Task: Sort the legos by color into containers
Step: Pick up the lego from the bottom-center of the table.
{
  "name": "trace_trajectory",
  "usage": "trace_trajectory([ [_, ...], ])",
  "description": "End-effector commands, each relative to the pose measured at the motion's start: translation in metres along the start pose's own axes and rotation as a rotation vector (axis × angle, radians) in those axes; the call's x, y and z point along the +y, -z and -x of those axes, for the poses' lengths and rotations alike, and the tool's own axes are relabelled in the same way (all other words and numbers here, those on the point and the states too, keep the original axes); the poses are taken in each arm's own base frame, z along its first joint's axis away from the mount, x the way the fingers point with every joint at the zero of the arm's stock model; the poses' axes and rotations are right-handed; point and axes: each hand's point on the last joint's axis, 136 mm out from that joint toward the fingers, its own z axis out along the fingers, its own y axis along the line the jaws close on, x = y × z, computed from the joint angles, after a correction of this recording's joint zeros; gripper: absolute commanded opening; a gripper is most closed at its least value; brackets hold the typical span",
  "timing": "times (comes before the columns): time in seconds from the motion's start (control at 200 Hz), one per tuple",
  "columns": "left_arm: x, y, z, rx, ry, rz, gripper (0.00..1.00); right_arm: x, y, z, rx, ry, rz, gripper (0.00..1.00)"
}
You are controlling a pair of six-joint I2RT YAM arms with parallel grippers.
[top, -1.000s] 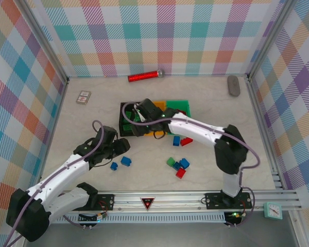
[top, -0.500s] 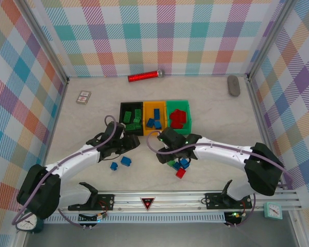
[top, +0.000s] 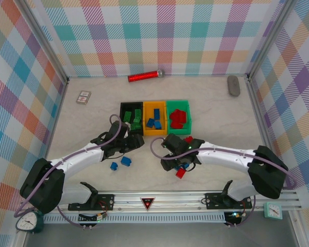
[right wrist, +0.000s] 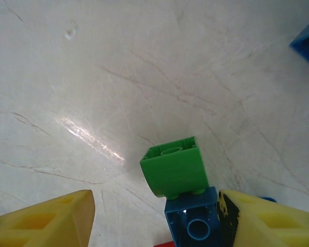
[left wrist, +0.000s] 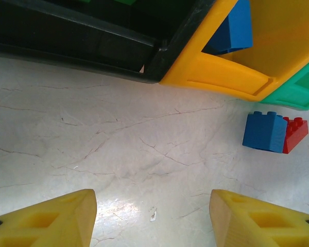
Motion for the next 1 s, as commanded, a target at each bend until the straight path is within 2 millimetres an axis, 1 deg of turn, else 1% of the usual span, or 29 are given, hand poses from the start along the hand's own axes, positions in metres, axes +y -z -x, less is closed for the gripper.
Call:
trace_trajectory([
  [0.0,-0.006,0.007,0.005,-0.026,-0.01,-0.001,0.6,-0.003,-0.013,-0.002,0.05,0.004,-0.049,0.65],
  [0.085,-0.006,0.011,0.005,-0.032,-0.009,-0.003,0.6,-0.013,-0.019,-0.001,0.076,0.005,-0.125,0.64],
  [0.145,-0.005,0.012,0.005,-0.037,-0.012,-0.001,0.6,-0.014,-0.023,0.001,0.082,0.01,-0.138,0.64],
  [0.185,-0.004,0.013,0.005,-0.039,-0.017,0.008,0.6,-0.013,-0.025,0.002,0.084,0.013,-0.136,0.61],
  [0.255,0.002,0.016,0.004,-0.042,-0.019,0.033,0.6,-0.009,-0.028,0.005,0.08,0.012,-0.118,0.53],
  [0.33,0.004,0.021,0.004,-0.051,-0.02,0.046,0.6,-0.005,-0.03,0.007,0.074,0.005,-0.103,0.4],
  [0.38,0.008,0.024,0.004,-0.059,-0.021,0.062,0.59,-0.004,-0.03,0.01,0.069,0.0,-0.097,0.36],
  [0.43,0.014,0.028,0.006,-0.081,-0.021,0.087,0.59,-0.002,-0.029,0.013,0.057,0.002,-0.092,0.34],
  [0.445,0.021,0.03,0.002,-0.069,-0.016,0.121,0.59,-0.002,-0.028,0.015,0.053,0.002,-0.09,0.33],
  [0.535,0.043,0.041,-0.001,-0.085,0.004,0.222,0.58,0.005,-0.023,0.031,0.016,0.018,-0.074,0.33],
  [0.635,0.056,0.052,-0.007,-0.089,0.011,0.272,0.58,0.018,-0.014,0.065,-0.051,0.042,-0.049,0.33],
  [0.71,0.068,0.061,-0.013,-0.092,0.021,0.311,0.58,0.03,-0.007,0.099,-0.112,0.047,-0.027,0.33],
  [0.805,0.087,0.075,-0.022,-0.101,0.049,0.37,0.58,0.041,-0.004,0.143,-0.168,0.03,0.004,0.33],
  [0.87,0.092,0.082,-0.027,-0.108,0.063,0.37,0.58,0.046,-0.007,0.171,-0.192,0.018,0.028,0.34],
  [0.925,0.094,0.084,-0.032,-0.099,0.069,0.362,0.58,0.048,-0.004,0.199,-0.224,0.006,0.032,0.35],
  [0.935,0.095,0.085,-0.033,-0.096,0.071,0.363,0.59,0.048,-0.004,0.203,-0.228,0.005,0.032,0.35],
  [0.945,0.096,0.085,-0.034,-0.092,0.073,0.365,0.62,0.047,-0.006,0.205,-0.226,0.002,0.03,0.35],
  [0.955,0.098,0.086,-0.035,-0.088,0.074,0.371,0.65,0.048,-0.005,0.212,-0.236,0.002,0.031,0.35],
  [0.995,0.102,0.088,-0.039,-0.074,0.081,0.393,0.66,0.048,-0.004,0.232,-0.261,-0.006,0.034,0.35],
])
